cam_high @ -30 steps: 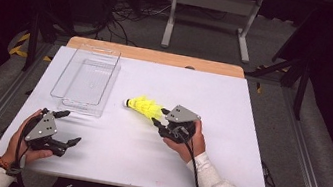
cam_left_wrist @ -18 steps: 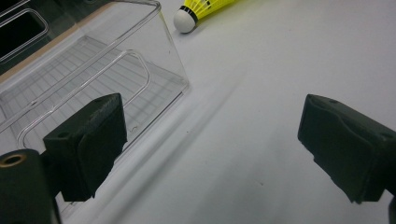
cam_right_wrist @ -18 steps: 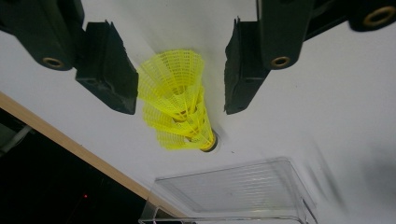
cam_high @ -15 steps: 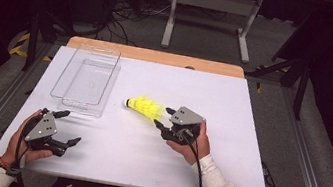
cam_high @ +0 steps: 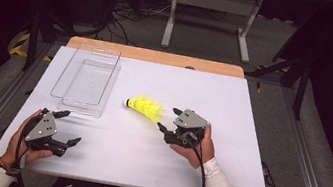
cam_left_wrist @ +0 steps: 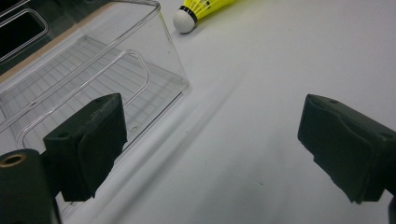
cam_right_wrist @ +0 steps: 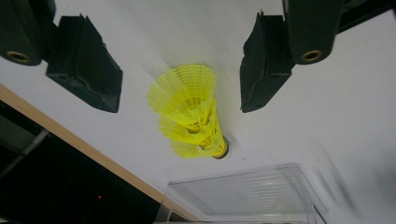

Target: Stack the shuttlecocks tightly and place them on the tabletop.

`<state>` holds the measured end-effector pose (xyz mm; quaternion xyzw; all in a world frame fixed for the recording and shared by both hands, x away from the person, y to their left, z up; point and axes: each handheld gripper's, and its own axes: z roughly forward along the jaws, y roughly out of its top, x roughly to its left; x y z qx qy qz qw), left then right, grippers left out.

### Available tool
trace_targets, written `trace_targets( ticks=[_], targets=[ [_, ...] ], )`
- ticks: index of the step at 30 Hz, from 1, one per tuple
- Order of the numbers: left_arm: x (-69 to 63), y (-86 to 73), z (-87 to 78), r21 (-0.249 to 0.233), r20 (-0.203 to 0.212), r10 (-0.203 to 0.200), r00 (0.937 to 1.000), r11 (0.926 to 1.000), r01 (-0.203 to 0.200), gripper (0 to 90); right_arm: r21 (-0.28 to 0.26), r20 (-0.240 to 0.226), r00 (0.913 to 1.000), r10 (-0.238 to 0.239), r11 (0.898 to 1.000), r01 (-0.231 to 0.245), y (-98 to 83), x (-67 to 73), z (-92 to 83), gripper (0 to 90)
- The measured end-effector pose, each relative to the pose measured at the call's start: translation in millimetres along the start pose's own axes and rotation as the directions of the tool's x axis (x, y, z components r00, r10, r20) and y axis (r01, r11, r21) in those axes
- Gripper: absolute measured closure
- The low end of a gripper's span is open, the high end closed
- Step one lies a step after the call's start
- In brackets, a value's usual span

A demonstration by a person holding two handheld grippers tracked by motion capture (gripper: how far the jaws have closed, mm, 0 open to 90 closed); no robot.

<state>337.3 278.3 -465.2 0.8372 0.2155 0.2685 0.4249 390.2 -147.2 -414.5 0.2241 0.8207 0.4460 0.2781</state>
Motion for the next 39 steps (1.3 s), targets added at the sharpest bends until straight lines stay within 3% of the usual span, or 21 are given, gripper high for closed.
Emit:
trace_targets(
  ticks=[22, 32, 39],
  targets=[
    [-0.5, 0.2, 0.4, 0.0, 0.002, -0.001, 1.0, 1.0, 0.001, 9.0, 0.022, 0.058, 0.9977, -0.034, 0.999, 0.033, -21.6, -6.9, -21.5, 15.5],
    [-0.8, 1.3, -0.7, -0.009, 0.002, -0.001, 1.0, 1.0, 0.001, 9.1, -0.022, 0.032, 0.9994, 0.009, 1.0, -0.008, -34.2, -10.3, -31.5, 10.5],
    [-1.6, 1.9, -0.5, -0.02, 0.006, -0.011, 0.9999, 0.9997, 0.011, 9.0, -0.016, 0.041, 0.999, 0.016, 1.0, -0.015, -41.4, -10.2, -35.0, 8.2]
  ],
)
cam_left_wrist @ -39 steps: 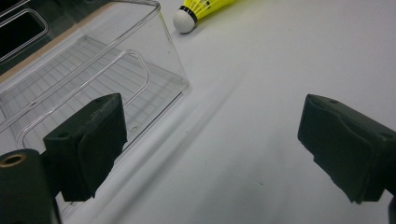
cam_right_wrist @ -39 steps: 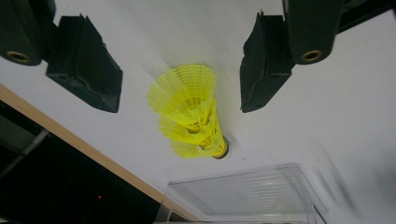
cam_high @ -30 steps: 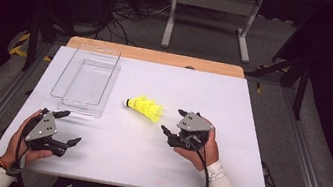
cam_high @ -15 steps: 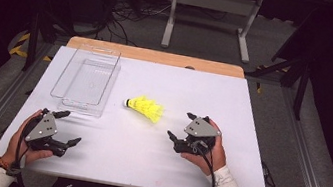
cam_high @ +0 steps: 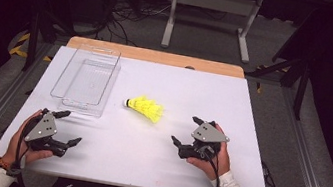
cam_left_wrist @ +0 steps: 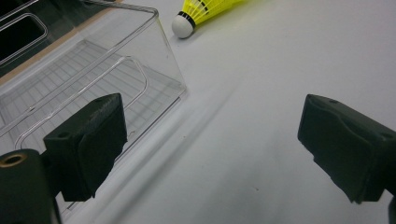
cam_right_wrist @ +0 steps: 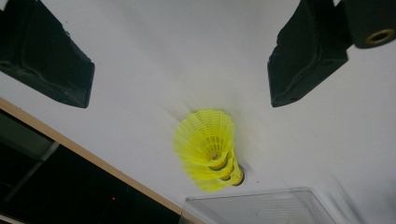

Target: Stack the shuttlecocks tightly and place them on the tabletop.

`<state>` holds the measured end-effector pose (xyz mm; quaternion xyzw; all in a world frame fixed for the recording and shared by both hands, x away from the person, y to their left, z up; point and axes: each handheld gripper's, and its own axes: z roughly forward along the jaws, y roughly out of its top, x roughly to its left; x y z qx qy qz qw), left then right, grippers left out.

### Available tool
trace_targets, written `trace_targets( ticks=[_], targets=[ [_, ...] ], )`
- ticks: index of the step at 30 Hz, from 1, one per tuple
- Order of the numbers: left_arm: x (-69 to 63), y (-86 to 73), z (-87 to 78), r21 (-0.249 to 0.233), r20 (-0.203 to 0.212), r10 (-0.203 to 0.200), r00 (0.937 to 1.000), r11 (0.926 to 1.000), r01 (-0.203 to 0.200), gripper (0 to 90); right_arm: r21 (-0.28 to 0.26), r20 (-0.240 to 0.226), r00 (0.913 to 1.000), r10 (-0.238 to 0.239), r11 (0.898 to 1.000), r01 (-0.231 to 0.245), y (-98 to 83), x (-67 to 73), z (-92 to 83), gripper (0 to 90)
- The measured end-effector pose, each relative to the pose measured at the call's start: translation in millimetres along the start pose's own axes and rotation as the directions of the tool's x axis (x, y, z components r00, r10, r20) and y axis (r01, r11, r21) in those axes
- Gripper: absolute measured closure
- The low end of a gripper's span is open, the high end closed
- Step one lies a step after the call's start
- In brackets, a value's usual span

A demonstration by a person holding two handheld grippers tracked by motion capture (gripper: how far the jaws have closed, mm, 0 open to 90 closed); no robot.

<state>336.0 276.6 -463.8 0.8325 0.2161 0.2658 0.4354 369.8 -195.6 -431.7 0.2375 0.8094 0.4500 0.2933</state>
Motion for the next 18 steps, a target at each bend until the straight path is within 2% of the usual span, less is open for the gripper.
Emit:
trace_targets(
  ticks=[13, 18],
  targets=[
    [-3.0, 4.7, 1.8, -0.034, 0.006, -0.017, 0.9998, 0.9993, 0.018, 8.1, 0.043, 0.005, 1.0, 0.007, 0.999, -0.007, -14.5, 6.6, 3.4, 7.2],
    [-3.8, 5.5, 1.1, -0.054, 0.005, -0.035, 0.9994, 0.9979, 0.035, 7.6, 0.077, -0.005, 0.9999, -0.016, 0.997, 0.017, -18.1, 11.7, 11.1, 6.4]
  ],
)
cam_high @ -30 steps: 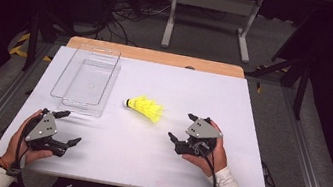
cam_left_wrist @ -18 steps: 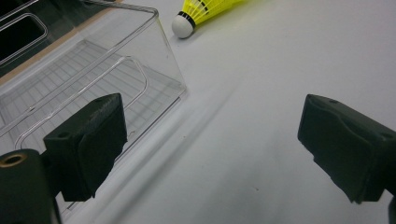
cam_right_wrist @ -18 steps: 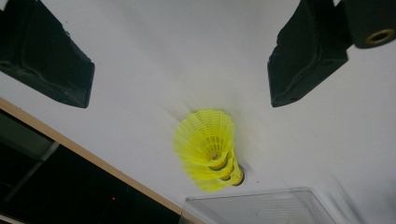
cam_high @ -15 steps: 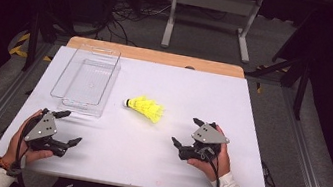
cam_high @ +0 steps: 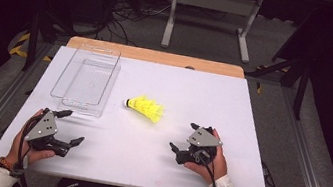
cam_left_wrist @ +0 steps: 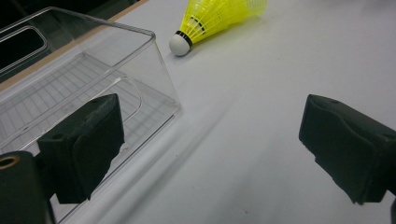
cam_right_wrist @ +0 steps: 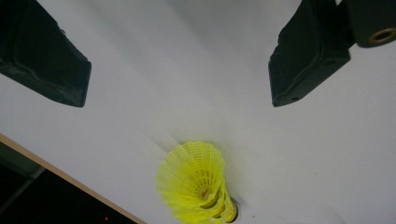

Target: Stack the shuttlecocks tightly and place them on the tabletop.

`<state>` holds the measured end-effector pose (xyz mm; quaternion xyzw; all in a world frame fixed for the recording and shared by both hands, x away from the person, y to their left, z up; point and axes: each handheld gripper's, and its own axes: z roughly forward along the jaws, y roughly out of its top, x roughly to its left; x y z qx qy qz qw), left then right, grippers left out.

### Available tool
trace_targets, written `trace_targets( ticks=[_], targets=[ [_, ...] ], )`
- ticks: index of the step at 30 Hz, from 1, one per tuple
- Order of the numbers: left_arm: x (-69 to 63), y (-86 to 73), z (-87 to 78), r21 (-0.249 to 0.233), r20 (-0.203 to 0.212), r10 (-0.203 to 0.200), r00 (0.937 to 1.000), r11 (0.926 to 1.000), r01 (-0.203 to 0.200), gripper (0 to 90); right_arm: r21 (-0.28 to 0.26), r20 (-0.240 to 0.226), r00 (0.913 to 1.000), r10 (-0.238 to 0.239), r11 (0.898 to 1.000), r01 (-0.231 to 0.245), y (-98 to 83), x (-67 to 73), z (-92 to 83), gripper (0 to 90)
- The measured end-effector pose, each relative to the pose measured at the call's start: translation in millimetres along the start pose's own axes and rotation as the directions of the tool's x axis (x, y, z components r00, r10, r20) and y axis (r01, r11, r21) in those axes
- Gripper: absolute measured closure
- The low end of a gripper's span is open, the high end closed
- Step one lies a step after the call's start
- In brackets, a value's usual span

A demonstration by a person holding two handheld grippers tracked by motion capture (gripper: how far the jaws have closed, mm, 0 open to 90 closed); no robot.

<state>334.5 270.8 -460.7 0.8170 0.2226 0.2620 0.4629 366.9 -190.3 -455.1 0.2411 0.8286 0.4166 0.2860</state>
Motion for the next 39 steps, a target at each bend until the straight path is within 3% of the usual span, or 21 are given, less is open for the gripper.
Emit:
trace_targets(
  ticks=[11, 28, 39],
  targets=[
    [0.5, 0.8, -1.7, -0.048, 0.018, -0.015, 0.9997, 0.9987, 0.016, 5.5, -0.004, 0.01, 0.9997, -0.022, 1.0, 0.022, 2.1, 4.1, 4.8, 6.6],
    [2.1, -1.6, -4.3, -0.064, 0.038, -0.013, 0.9992, 0.9978, 0.015, 2.7, 0.049, -0.074, 0.9965, -0.039, 0.998, 0.043, 10.6, 11.5, 27.4, 7.9],
    [4.0, -2.2, -0.9, -0.06, 0.047, -0.006, 0.9989, 0.9982, 0.009, 2.9, 0.088, -0.119, 0.9928, -0.005, 0.996, 0.015, 23.3, 12.8, 49.5, 10.3]
  ],
)
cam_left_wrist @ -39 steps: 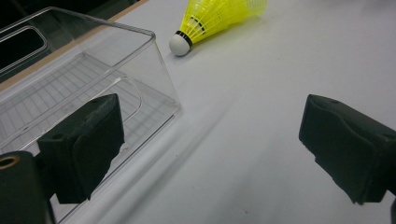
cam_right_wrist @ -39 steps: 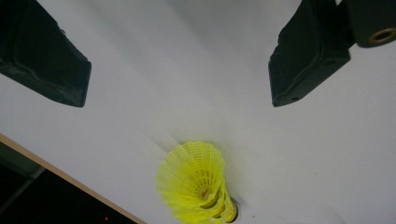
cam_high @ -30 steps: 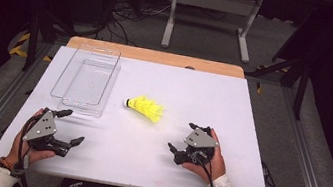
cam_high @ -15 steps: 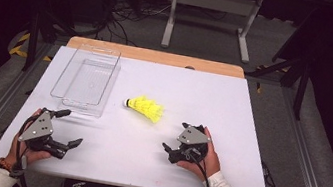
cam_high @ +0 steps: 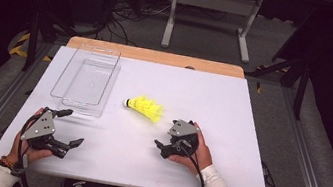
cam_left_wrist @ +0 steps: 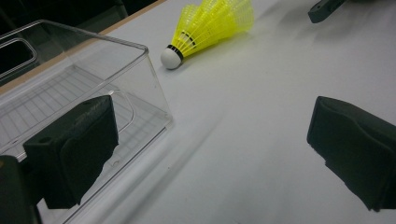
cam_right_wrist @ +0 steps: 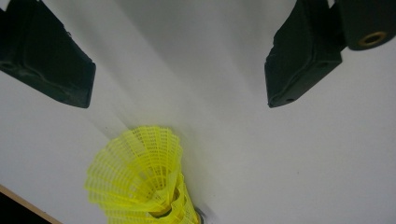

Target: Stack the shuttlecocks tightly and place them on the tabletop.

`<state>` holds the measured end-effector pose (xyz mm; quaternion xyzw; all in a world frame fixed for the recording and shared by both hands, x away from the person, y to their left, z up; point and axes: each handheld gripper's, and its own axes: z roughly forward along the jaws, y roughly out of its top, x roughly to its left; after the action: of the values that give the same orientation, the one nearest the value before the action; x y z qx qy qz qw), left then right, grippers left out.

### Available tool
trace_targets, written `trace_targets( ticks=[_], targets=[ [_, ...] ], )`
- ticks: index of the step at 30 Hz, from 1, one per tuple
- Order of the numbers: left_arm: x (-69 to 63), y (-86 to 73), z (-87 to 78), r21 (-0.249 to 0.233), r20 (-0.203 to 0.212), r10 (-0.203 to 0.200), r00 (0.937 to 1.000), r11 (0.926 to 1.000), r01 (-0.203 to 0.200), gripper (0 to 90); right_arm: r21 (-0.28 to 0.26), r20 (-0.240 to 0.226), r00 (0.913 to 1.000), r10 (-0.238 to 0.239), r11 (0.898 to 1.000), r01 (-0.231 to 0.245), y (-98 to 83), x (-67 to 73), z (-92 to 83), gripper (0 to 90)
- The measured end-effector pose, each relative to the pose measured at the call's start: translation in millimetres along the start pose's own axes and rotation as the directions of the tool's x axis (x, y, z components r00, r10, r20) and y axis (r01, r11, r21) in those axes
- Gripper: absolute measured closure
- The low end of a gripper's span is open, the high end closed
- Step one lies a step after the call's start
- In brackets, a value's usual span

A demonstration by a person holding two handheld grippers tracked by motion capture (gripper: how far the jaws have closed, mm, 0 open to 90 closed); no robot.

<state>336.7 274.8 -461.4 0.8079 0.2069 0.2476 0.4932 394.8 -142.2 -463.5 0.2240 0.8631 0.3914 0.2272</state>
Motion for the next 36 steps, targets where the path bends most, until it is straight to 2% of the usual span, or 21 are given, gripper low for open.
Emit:
trace_targets(
  ticks=[6, 11, 14, 19, 23, 26, 29, 32, 36],
  targets=[
    [-0.6, -2.4, -5.8, 0.002, -0.009, -0.002, 1.0, 1.0, 0.002, 3.2, 0.014, -0.046, 0.999, 0.001, 1.0, 0.0, 15.9, 2.5, 20.6, 14.0],
    [-1.4, -4.5, -9.1, 0.007, -0.013, -0.006, 0.9999, 1.0, 0.006, 3.2, 0.052, -0.054, 0.9985, 0.011, 0.999, -0.008, 25.4, 2.5, 37.6, 15.3],
    [-2.3, -6.4, -11.2, 0.017, -0.016, -0.006, 0.9999, 0.9998, 0.006, 3.3, 0.055, -0.077, 0.9963, 0.039, 0.998, -0.034, 30.3, 0.9, 46.2, 17.7],
    [-4.7, -8.6, -17.2, 0.014, -0.033, -0.016, 0.9993, 0.9998, 0.016, 3.5, 0.046, -0.091, 0.9948, 0.045, 0.998, -0.041, 37.6, 2.6, 55.6, 18.8],
    [-7.7, -10.5, -22.8, 0.018, -0.044, -0.017, 0.9989, 0.9997, 0.017, 3.5, 0.042, -0.096, 0.9931, 0.067, 0.997, -0.063, 44.5, 3.0, 63.9, 22.1],
    [-9.4, -11.4, -25.9, 0.015, -0.047, -0.022, 0.9986, 0.9996, 0.022, 3.5, 0.04, -0.094, 0.9903, 0.103, 0.994, -0.099, 50.6, 2.8, 70.8, 24.9],
    [-10.7, -11.5, -27.7, 0.019, -0.051, -0.018, 0.9985, 0.9996, 0.019, 3.5, 0.028, -0.101, 0.9834, 0.151, 0.989, -0.149, 54.5, 1.2, 76.6, 24.9],
    [-11.1, -11.8, -29.7, 0.013, -0.055, -0.019, 0.9983, 0.9997, 0.02, 3.5, 0.025, -0.085, 0.9831, 0.162, 0.987, -0.161, 56.4, 0.2, 79.9, 25.8],
    [-10.1, -12.3, -29.7, 0.01, -0.052, -0.024, 0.9984, 0.9996, 0.025, 3.7, 0.006, -0.055, 0.9807, 0.188, 0.982, -0.188, 60.1, -3.4, 84.4, 34.4]
  ],
)
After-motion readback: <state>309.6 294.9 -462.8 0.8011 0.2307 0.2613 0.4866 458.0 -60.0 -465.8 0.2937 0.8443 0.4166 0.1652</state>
